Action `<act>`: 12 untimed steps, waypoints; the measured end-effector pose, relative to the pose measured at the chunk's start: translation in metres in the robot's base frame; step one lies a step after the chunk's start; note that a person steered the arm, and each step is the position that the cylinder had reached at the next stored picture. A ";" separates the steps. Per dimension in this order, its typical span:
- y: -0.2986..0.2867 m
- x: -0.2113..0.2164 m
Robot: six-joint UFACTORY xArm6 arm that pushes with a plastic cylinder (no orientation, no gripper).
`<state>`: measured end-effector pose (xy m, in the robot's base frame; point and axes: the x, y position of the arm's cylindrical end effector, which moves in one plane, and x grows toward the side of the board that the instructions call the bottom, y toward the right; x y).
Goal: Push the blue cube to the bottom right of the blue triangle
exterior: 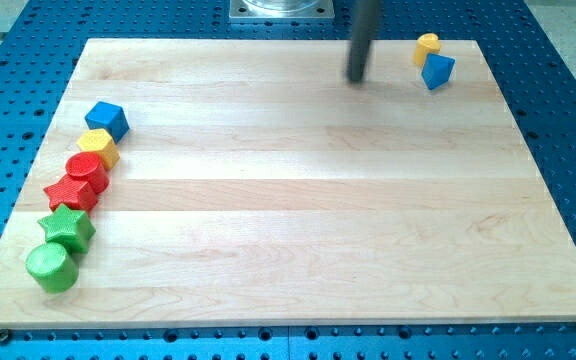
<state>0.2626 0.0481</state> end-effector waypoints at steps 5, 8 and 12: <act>-0.338 0.049; -0.319 0.115; -0.184 0.114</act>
<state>0.3765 -0.1363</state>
